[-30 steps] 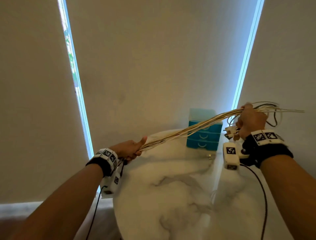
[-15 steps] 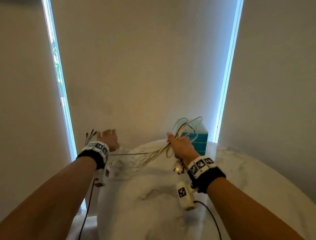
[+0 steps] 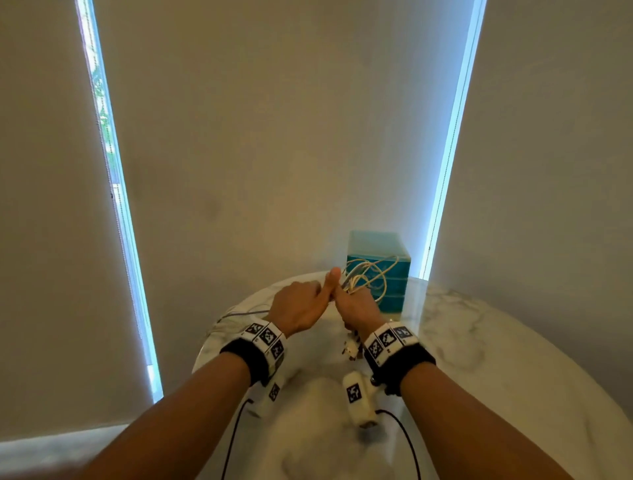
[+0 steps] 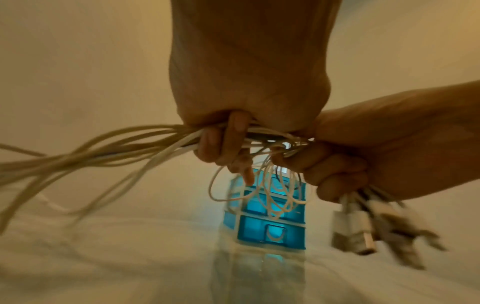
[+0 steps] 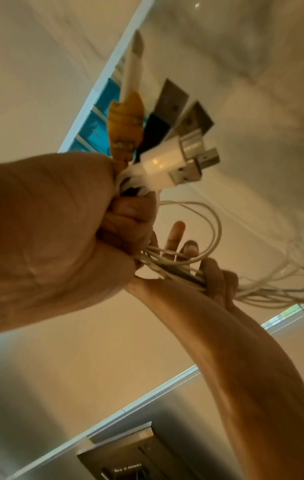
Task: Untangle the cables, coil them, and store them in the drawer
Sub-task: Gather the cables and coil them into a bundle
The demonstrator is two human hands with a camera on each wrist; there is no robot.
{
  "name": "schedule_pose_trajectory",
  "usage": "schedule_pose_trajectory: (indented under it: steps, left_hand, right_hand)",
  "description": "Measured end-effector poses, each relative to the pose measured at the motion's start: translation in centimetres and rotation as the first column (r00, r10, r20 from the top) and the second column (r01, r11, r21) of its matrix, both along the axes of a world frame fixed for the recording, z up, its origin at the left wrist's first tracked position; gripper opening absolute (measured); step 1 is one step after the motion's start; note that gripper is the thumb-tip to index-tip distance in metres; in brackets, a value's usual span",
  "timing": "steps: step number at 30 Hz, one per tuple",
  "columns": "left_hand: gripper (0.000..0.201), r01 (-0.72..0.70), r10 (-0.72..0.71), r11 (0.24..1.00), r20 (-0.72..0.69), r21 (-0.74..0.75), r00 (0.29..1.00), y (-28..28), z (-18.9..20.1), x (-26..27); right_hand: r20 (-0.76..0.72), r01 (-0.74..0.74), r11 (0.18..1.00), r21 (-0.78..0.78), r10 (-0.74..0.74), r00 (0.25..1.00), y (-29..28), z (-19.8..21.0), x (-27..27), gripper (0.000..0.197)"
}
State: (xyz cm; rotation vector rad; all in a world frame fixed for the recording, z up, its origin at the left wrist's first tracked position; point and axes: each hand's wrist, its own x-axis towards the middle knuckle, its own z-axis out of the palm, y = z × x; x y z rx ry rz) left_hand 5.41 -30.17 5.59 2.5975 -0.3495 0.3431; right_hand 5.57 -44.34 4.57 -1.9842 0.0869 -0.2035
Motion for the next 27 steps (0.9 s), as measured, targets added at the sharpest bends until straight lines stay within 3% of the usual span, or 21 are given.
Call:
schedule_pose_trajectory:
  steps: [2,5,7,9,12,13,15,17,18,20,23,25,27]
  left_hand:
    - [0.095,-0.021,0.012,0.997,0.108,0.081,0.994,0.9,0.8,1.0]
    - [0.087,-0.068,0.030,0.985,0.226,0.159,0.974,4.7,3.1,2.7]
    - [0.086,-0.170,0.129,0.971,0.227,0.171,0.965,9.3,4.6,4.6]
    - [0.082,-0.335,0.293,0.916,0.204,0.221,0.934,14.1,4.8,6.4]
    - [0.062,-0.528,0.492,0.721,0.205,0.449,0.846,17.4,3.1,8.1]
    - [0.056,-0.525,0.497,0.727,0.190,0.443,0.847,16.8,2.8,8.1]
    - [0.047,-0.397,0.344,0.875,0.220,0.278,0.913,13.4,2.9,7.7]
    - [0.034,-0.072,0.073,0.997,0.300,-0.016,0.951,8.1,4.0,5.6]
    - [0.037,0.111,-0.077,0.988,0.285,-0.108,0.955,5.0,4.8,3.8]
    - [0.057,0.373,-0.348,0.893,0.136,-0.252,0.927,-0.9,5.4,0.2]
    - [0.086,0.362,-0.530,0.755,-0.184,-0.547,0.828,-6.4,3.7,-1.6]
    - [0.101,0.348,-0.518,0.802,-0.275,-0.485,0.810,-7.0,1.9,-1.3]
    - [0.108,0.318,-0.423,0.884,-0.294,-0.342,0.857,-6.1,0.6,-0.9]
  right_hand:
    - [-0.040,-0.077,0.989,-0.123,0.073,0.997,-1.5,0.8,-0.5,0.070]
    - [-0.231,-0.220,0.936,-0.275,0.158,0.960,-5.8,2.9,-2.4,0.095]
    - [-0.311,-0.259,0.909,-0.328,0.155,0.938,-9.6,4.2,-3.4,0.088]
    - [-0.244,-0.159,0.942,-0.295,0.087,0.966,-12.7,5.6,-4.2,0.079]
    - [-0.072,-0.036,0.958,-0.283,0.017,0.997,-13.6,6.2,-4.2,0.082]
    - [-0.032,-0.032,0.941,-0.338,0.023,0.999,-12.8,6.1,-4.3,0.074]
    - [-0.032,-0.083,0.904,-0.419,0.076,0.997,-10.7,5.2,-4.3,0.061]
    - [-0.087,-0.133,0.899,-0.417,0.106,0.991,-9.2,4.0,-4.0,0.063]
    - [-0.121,-0.141,0.908,-0.393,0.101,0.987,-8.6,3.6,-4.0,0.064]
    - [-0.168,-0.150,0.941,-0.302,0.103,0.980,-7.5,3.3,-4.3,0.065]
    - [-0.176,-0.193,0.977,-0.095,0.175,0.969,-7.2,3.7,-4.8,0.059]
    - [-0.182,-0.172,0.980,-0.099,0.152,0.971,-8.4,4.5,-5.2,0.051]
    - [-0.204,-0.127,0.984,-0.125,0.099,0.974,-10.4,4.5,-5.2,0.051]
